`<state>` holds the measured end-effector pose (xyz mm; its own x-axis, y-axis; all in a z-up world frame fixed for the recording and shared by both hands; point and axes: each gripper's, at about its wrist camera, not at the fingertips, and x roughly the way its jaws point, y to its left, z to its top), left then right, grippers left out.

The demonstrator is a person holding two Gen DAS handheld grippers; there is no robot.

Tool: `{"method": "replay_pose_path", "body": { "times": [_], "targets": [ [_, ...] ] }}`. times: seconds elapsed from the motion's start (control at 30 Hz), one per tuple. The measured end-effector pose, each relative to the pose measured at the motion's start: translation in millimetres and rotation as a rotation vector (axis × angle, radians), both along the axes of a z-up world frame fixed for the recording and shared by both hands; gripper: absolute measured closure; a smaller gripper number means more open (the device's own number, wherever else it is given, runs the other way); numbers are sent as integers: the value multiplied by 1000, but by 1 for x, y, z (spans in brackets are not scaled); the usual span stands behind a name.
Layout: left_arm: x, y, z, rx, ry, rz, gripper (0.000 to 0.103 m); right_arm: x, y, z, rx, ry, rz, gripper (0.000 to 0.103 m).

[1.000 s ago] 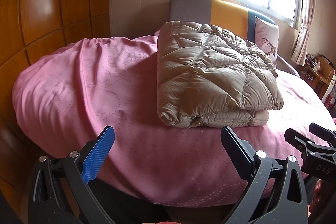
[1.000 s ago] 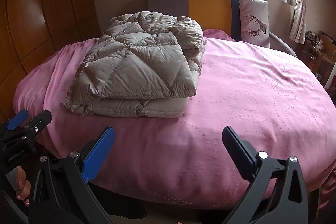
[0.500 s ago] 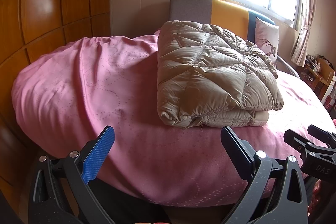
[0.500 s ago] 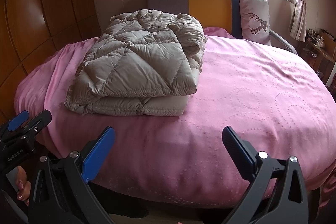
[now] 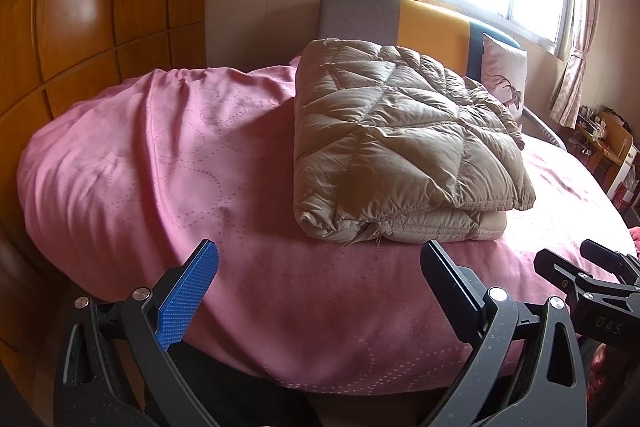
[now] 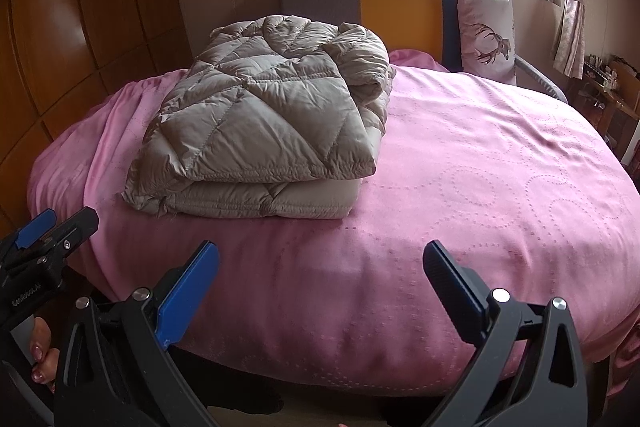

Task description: Fold large clothes

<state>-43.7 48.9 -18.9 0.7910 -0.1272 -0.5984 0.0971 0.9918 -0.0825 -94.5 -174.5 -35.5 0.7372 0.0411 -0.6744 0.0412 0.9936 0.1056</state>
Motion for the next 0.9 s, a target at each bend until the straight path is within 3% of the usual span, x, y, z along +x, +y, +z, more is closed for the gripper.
{"method": "replay_pose_path", "body": {
  "times": [0.63, 0.9],
  "targets": [
    [2, 1, -2, -13, 9, -9, 3, 3, -4, -7, 6, 21, 7, 2],
    [13, -4, -9, 6, 72, -18, 3, 17, -24, -12, 15, 36, -23, 2]
  ]
}}
